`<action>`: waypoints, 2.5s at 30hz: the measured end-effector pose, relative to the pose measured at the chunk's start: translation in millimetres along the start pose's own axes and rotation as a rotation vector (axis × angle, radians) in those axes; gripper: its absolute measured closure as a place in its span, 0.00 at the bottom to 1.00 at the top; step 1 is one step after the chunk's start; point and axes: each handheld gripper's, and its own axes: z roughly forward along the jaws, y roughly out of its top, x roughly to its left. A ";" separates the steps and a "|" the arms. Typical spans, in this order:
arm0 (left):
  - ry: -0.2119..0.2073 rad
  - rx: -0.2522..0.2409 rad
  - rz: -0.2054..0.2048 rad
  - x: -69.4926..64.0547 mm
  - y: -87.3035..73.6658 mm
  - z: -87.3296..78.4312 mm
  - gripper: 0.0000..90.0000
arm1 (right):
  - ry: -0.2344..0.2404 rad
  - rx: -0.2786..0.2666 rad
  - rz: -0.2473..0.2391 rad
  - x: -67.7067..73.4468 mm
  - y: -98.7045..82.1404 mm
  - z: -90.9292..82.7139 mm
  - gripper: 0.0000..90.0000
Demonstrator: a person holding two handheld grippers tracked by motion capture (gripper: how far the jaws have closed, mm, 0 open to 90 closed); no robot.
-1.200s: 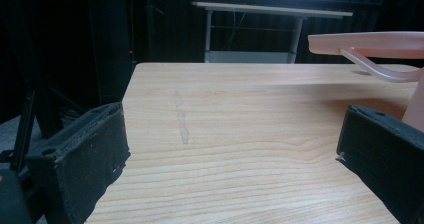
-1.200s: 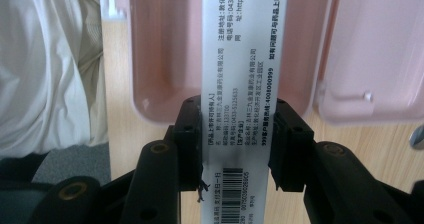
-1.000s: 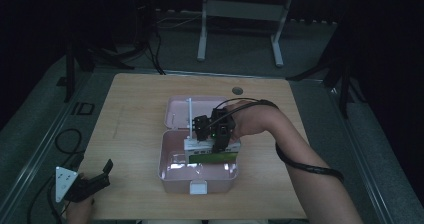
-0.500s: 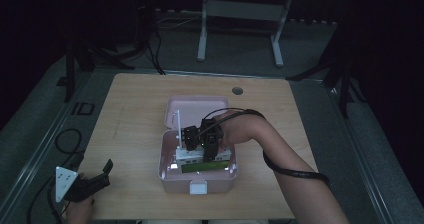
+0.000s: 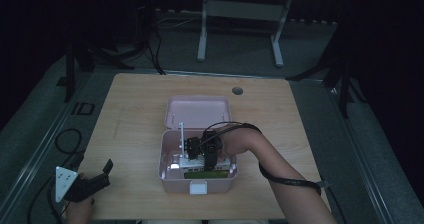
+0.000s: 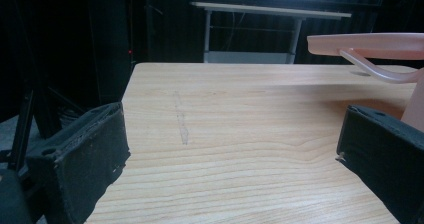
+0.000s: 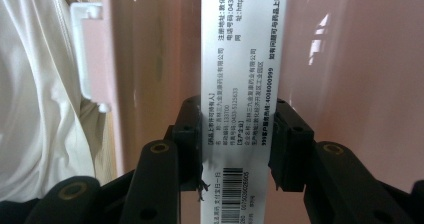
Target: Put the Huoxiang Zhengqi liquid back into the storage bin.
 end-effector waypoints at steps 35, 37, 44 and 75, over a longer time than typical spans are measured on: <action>-0.003 -0.002 0.003 -0.2 -0.1 0.0 0.00 | -0.017 -0.110 0.076 -3.6 -19.3 -0.7 0.41; -0.003 -0.002 0.001 -0.4 -0.1 0.0 0.00 | -0.037 -0.149 0.079 -4.6 -24.6 -9.8 0.36; -0.003 -0.003 0.004 -0.5 -0.1 -0.1 0.00 | -0.101 -0.288 0.156 -10.8 -49.3 -38.4 0.25; -0.001 0.001 0.005 -0.5 -0.1 0.0 0.00 | -0.303 -0.552 0.499 -24.4 -202.7 -14.4 0.15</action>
